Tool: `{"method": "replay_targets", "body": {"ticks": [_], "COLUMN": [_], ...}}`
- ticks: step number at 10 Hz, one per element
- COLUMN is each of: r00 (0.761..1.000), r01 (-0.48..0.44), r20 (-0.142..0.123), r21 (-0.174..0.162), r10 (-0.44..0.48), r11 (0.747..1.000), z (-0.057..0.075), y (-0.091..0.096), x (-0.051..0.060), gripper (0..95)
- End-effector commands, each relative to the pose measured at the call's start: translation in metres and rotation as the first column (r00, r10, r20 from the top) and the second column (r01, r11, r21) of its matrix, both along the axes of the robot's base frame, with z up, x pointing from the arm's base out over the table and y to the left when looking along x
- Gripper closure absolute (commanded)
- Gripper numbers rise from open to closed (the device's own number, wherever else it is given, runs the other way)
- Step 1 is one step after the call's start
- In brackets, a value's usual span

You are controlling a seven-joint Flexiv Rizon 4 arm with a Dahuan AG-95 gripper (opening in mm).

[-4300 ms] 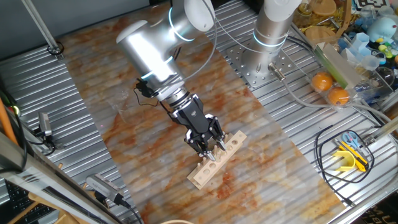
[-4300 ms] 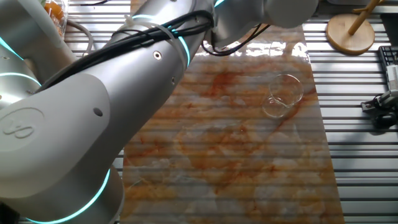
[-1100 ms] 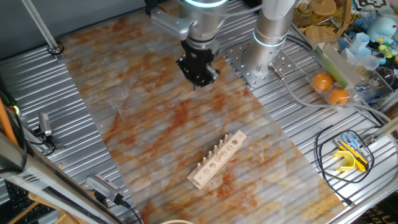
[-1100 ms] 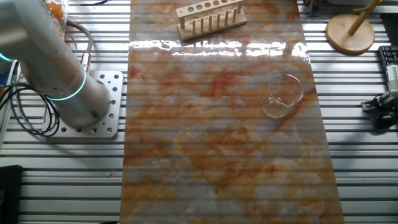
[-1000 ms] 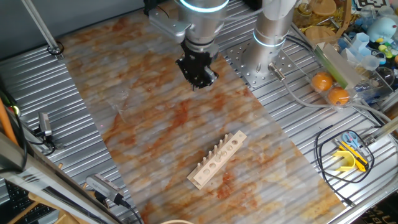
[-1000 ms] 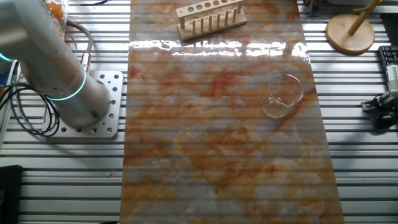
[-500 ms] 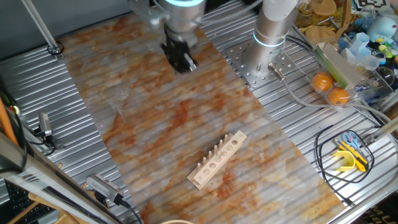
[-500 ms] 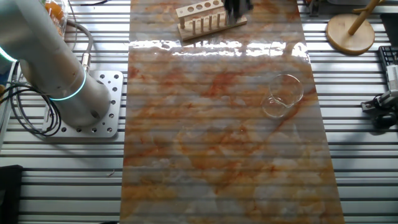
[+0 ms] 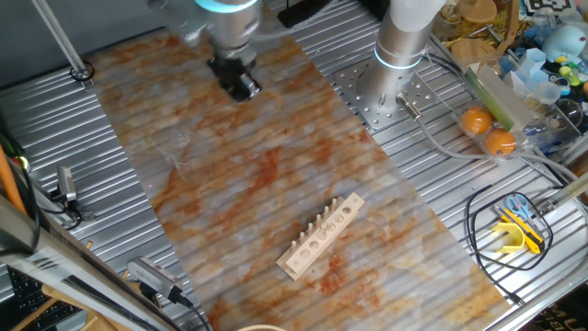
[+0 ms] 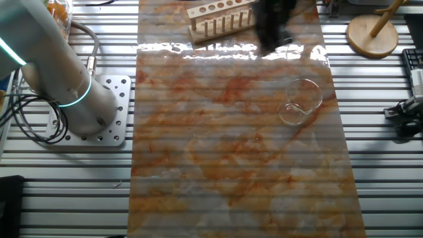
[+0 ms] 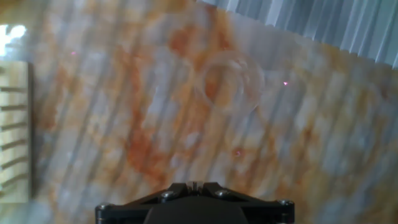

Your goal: Pour out the test tube

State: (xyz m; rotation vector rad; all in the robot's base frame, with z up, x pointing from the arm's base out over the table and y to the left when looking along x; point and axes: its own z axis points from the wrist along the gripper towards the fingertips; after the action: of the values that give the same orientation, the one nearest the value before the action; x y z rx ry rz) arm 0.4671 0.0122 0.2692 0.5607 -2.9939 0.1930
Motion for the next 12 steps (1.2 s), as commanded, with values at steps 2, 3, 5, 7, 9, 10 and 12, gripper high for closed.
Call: {"method": "replay_targets", "body": {"ticks": [2,3,5,7,9,10,12], "r00": [0.998,0.998,0.997,0.994,0.992,0.992,0.991], "r01": [0.006,0.011,0.032,0.057,0.080,0.079,0.078], "r20": [0.057,0.057,0.073,0.088,0.094,0.100,0.110], "r21": [0.012,0.013,0.015,0.018,0.017,0.019,0.021], "r10": [-0.007,-0.012,-0.033,-0.058,-0.081,-0.080,-0.080], "r11": [1.000,1.000,0.999,0.998,0.997,0.997,0.997], "z": [0.002,0.002,-0.001,-0.004,-0.005,-0.007,-0.007], "y": [-0.006,-0.006,-0.009,-0.011,-0.013,-0.016,-0.016], "x": [-0.001,-0.001,0.001,0.002,0.003,0.003,0.003], "gripper": [95.0,95.0,95.0,95.0,95.0,95.0,95.0]}}
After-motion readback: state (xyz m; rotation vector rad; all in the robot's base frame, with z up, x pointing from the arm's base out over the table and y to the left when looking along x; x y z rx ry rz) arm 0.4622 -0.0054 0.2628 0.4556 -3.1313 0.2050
